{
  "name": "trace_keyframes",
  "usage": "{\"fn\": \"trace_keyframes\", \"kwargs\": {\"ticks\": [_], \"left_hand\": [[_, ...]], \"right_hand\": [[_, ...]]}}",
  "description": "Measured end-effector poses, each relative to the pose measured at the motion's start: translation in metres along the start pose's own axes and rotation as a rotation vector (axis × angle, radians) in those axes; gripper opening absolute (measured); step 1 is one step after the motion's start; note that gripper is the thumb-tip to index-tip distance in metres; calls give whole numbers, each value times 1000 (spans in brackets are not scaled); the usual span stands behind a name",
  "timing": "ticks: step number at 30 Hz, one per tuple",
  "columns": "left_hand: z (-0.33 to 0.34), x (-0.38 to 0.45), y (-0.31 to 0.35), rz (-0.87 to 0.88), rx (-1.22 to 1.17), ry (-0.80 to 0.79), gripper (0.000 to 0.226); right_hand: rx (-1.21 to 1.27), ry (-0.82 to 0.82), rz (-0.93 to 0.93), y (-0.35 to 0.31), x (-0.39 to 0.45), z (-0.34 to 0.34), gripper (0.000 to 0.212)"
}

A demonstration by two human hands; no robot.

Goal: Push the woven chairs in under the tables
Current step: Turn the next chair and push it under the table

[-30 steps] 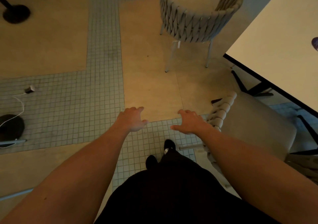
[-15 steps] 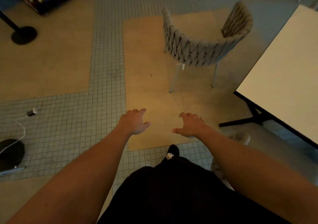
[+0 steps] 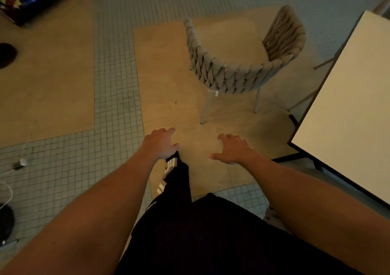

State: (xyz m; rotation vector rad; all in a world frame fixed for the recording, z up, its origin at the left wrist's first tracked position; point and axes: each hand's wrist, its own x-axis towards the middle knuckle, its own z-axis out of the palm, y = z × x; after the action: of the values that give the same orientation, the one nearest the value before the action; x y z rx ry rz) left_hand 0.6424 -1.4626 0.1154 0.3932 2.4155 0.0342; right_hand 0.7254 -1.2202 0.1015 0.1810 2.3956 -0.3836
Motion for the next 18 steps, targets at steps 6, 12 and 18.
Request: {"fn": "trace_keyframes", "kwargs": {"ticks": [6, 12, 18], "left_hand": [[-54, 74, -8, 53, 43, -32, 75], [-126, 155, -21, 124, 124, -57, 75], [-177, 216, -17, 159, 96, -84, 76]], "right_hand": [[26, -8, 56, -12, 59, -43, 86], [90, 25, 139, -27, 122, -111, 89], [141, 39, 213, -30, 162, -155, 89]]}}
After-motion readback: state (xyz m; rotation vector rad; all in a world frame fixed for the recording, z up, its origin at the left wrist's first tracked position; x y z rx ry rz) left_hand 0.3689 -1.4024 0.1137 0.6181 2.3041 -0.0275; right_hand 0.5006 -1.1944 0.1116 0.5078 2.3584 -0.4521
